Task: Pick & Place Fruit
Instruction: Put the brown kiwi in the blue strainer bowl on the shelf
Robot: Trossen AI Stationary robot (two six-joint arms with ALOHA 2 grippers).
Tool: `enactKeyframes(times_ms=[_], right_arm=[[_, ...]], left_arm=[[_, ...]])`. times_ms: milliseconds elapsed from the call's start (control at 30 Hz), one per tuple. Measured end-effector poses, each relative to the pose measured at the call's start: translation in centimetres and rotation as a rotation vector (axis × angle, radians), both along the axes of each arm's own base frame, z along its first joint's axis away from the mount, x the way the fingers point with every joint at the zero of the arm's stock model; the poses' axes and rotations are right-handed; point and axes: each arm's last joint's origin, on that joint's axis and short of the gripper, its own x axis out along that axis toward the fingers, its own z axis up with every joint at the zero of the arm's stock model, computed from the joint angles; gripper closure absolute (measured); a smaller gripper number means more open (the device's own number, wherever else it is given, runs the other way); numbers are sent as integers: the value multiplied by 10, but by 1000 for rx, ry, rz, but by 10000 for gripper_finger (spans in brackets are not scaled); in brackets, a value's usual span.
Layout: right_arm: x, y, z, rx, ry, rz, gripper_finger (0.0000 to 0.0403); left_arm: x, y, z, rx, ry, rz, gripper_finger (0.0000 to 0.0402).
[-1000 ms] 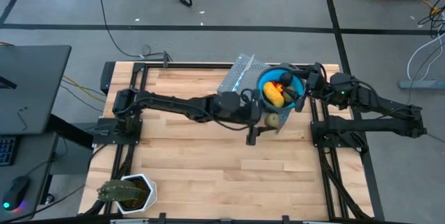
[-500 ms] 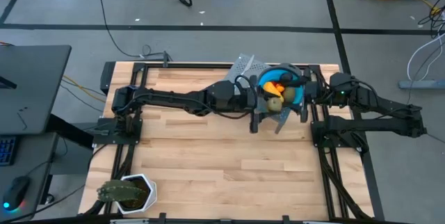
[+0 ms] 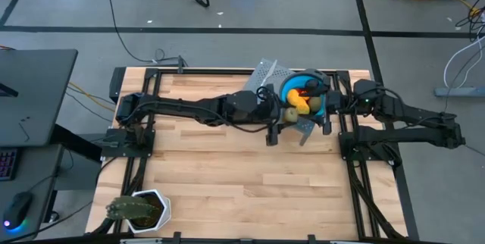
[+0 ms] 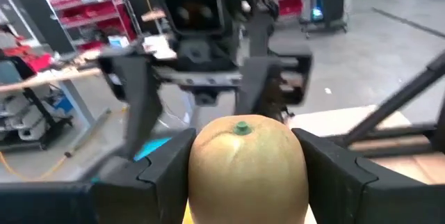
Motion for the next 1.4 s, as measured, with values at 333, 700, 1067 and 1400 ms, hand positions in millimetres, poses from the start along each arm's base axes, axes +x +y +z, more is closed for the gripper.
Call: enactKeyframes(times_ms=[333,700,1067,1400], right_arm=[[2,0,1,-5,-9,1,78],[74,-2,-12,13,-89,74,78],[127,3,-37,19,-167,125,78],[145,14,-51,19,-180,100,78]], left_arm=[[-46,-1,-42,-74,-124,25,170],[-120,12,-42,-123,-385,87,168],[-119,11,-53,-50,-245,60,163],[-119,10,-49,-56,-281,4,162]])
